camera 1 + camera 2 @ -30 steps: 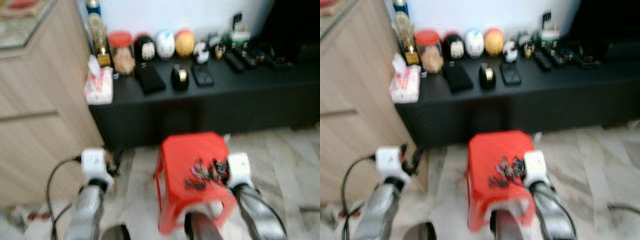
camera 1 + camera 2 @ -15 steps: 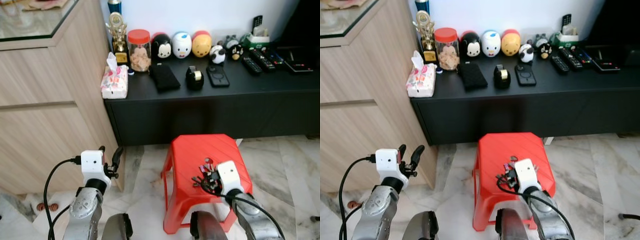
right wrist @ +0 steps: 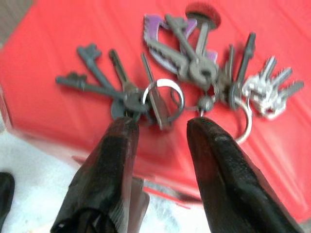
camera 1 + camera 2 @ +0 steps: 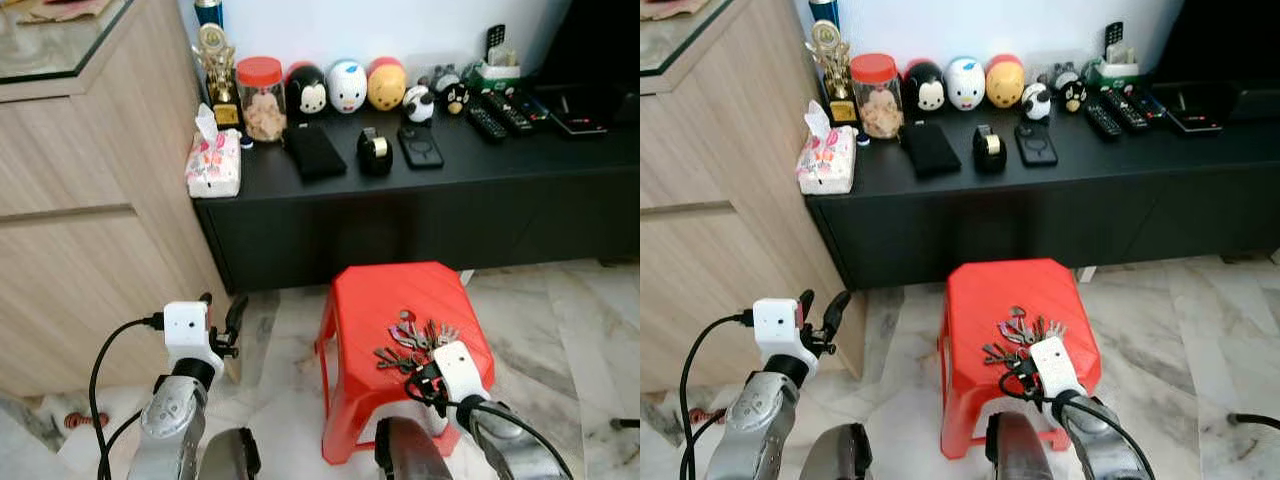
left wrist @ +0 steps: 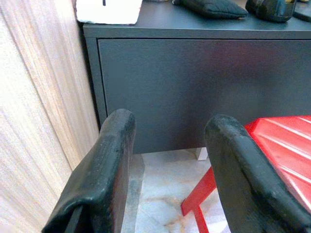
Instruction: Hang keys on a hook
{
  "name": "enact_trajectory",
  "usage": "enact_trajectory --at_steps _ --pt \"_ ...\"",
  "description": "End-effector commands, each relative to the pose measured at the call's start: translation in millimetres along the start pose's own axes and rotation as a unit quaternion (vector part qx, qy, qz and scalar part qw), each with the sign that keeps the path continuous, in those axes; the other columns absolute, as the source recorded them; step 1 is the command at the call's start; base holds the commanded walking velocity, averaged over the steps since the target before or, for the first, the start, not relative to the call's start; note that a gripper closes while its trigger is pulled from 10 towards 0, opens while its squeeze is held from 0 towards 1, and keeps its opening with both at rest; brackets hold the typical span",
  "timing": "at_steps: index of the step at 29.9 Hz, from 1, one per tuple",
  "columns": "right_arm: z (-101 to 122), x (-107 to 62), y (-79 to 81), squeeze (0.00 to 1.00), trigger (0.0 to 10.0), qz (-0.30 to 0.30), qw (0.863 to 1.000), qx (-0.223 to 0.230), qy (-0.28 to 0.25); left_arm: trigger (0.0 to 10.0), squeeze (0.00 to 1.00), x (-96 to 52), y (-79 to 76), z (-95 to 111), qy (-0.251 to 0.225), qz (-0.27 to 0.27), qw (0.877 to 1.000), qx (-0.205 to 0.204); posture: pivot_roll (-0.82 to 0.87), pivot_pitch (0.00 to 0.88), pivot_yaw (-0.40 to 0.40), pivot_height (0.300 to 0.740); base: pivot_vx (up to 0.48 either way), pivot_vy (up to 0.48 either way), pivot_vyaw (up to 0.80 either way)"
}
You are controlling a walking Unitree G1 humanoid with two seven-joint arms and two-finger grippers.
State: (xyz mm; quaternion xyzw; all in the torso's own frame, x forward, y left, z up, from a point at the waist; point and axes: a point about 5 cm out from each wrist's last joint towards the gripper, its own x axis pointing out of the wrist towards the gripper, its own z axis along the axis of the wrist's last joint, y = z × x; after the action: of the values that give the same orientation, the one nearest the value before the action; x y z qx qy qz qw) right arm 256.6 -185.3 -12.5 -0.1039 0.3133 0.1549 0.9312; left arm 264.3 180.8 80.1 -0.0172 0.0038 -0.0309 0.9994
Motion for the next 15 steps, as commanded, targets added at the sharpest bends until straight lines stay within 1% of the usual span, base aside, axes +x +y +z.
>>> enact_trajectory --at_steps 1,15 --pt "-1.2 0.6 -0.7 0.00 10.0 0.000 1.000 -0.003 0.002 10.0 0.00 -1.3 1.5 -2.7 0.010 0.000 1.000 0.001 -0.13 0.093 -0.013 0.601 0.000 0.000 0.00" --pt "1.1 7.2 0.6 0.00 10.0 0.007 1.000 -0.018 0.005 10.0 0.00 -1.4 1.1 -2.5 0.010 0.000 1.000 0.002 -0.12 0.096 -0.010 0.601 0.000 0.000 0.00"
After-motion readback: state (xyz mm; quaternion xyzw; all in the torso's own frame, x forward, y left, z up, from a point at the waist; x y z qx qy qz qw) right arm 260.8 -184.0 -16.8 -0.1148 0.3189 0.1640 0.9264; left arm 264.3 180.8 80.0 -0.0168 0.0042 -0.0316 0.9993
